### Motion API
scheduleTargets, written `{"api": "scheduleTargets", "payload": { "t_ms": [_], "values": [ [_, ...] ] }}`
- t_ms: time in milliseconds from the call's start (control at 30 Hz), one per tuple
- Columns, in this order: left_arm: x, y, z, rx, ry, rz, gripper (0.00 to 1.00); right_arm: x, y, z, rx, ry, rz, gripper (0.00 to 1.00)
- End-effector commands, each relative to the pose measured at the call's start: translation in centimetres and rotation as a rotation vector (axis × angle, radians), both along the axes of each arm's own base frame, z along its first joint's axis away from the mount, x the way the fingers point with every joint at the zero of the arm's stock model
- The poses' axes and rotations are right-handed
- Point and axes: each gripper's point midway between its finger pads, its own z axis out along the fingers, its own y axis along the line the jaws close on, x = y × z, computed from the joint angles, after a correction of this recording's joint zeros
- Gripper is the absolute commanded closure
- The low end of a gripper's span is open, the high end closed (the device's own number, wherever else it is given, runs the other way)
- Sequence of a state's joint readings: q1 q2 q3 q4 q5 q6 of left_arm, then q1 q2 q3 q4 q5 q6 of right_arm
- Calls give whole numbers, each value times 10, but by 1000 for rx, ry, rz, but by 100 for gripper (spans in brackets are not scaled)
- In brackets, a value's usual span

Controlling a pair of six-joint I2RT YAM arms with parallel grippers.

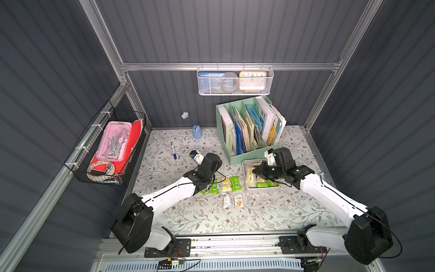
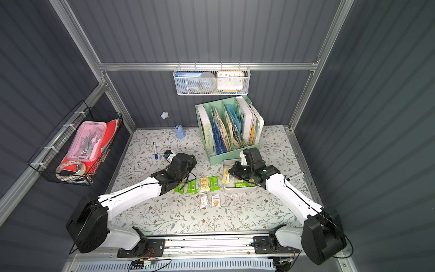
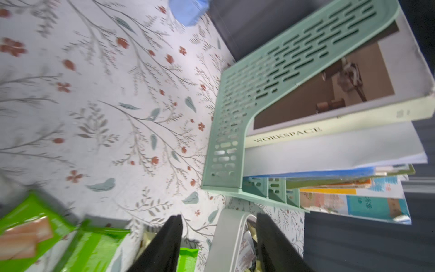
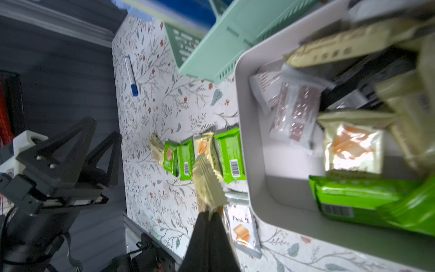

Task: Take the cookies out of the storage box
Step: Place the cookie at the center of the board.

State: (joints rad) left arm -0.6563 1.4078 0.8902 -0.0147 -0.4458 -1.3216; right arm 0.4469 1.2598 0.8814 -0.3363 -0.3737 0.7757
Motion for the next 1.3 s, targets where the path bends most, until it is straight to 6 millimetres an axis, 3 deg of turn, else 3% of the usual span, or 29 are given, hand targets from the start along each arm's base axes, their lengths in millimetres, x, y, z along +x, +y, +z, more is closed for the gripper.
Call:
{"api": "scheduleTargets", "payload": {
  "t_ms": [0, 267, 467, 767, 967, 1167, 1267],
  "values": [
    [-25, 46, -18, 54, 86, 195, 44, -16, 24, -2, 31, 33, 28, 100],
    [-61, 82, -29, 53, 195, 350, 44, -48, 91, -22, 51, 93, 209, 100],
    [-74, 90, -31, 28, 214, 374, 43, -57, 130, -36, 40, 136, 307, 100],
    [-82, 95, -34, 14, 229, 391, 42, -55, 172, -71, 10, 207, 369, 100],
    [-84, 97, -35, 10, 237, 395, 42, -55, 187, -95, -23, 245, 388, 100],
    [-84, 97, -34, 10, 232, 399, 42, -57, 179, -116, -92, 277, 366, 99],
    [-83, 97, -34, 16, 226, 393, 41, -56, 173, -110, -114, 255, 357, 90]
  ]
}}
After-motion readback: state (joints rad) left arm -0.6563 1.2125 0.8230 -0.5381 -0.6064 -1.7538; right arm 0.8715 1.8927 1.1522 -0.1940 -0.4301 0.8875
